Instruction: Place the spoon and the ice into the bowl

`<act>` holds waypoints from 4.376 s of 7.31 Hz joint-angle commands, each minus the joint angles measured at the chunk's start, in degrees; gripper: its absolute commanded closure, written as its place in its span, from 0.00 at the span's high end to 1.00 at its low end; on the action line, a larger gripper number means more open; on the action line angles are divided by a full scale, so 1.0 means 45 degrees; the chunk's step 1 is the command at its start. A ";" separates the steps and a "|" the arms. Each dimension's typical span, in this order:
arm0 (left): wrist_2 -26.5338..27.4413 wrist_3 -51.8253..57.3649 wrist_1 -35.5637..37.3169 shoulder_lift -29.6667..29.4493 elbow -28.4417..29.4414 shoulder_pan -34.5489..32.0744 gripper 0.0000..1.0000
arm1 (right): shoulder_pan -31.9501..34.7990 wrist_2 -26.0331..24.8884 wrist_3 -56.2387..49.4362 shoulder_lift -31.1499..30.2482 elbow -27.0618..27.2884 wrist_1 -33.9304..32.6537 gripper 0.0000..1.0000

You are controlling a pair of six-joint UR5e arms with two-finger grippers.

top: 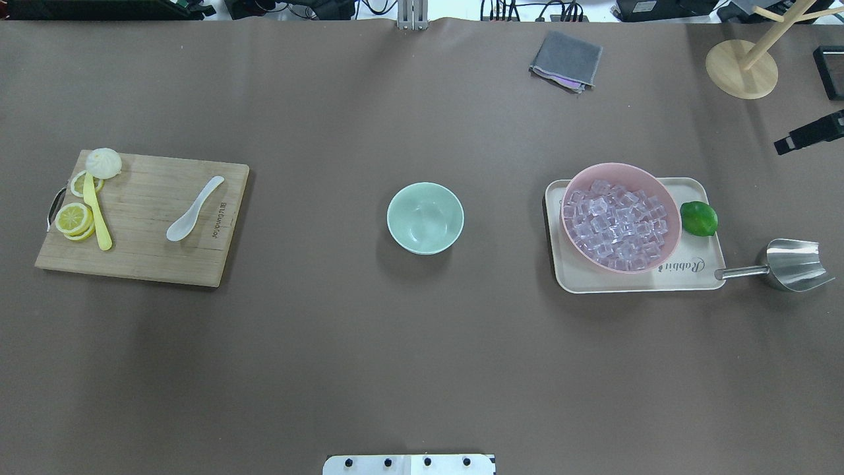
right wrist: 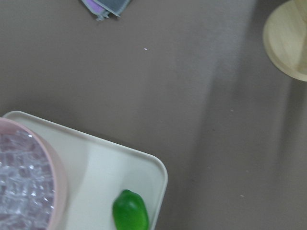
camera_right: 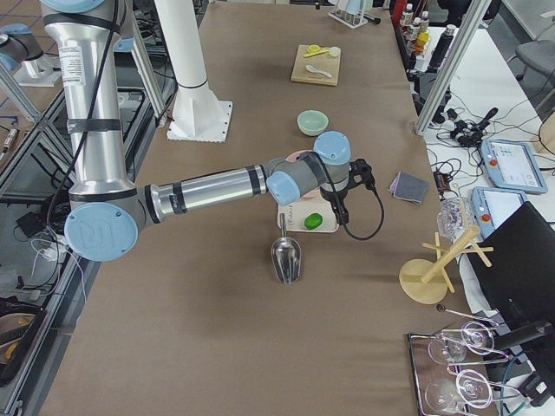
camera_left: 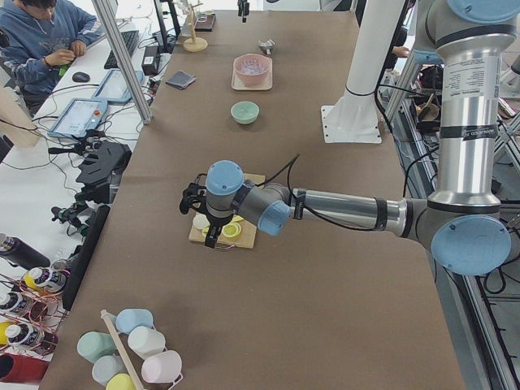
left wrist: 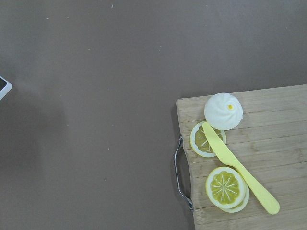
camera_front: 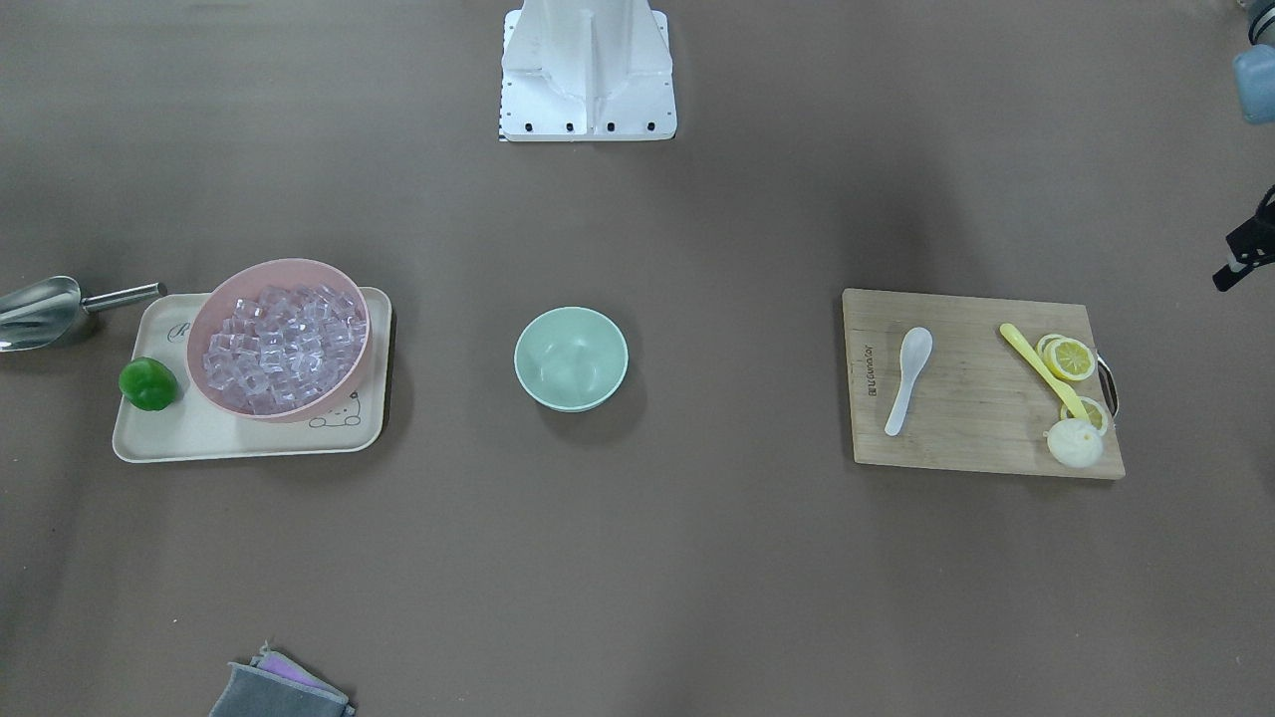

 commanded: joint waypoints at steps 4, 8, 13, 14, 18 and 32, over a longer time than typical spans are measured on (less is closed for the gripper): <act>0.1861 -0.4305 0.0056 -0.2535 0.0241 0.3541 0.97 | -0.5285 -0.3606 0.6530 0.1890 0.1704 0.0406 1.00; 0.2701 -0.5131 -0.0002 -0.3883 0.1353 0.4715 0.97 | -0.6333 -0.4963 0.6718 0.1643 0.1626 0.0348 0.79; 0.2720 -0.5130 -0.0041 -0.3904 0.1512 0.4716 0.97 | -0.6822 -0.5885 0.5799 0.1759 0.0688 0.0426 0.76; 0.2720 -0.5111 -0.0041 -0.3904 0.1531 0.4716 0.97 | -0.6822 -0.5885 0.5664 0.1759 0.0650 0.0406 0.76; 0.2759 -0.5150 -0.0061 -0.3612 0.1220 0.4658 0.97 | -0.6861 -0.5865 0.5702 0.1779 0.0435 0.0426 0.67; 0.2818 -0.4936 -0.0488 -0.3025 0.0886 0.5026 0.97 | -0.6911 -0.4391 0.7937 0.3430 0.1649 0.0250 0.00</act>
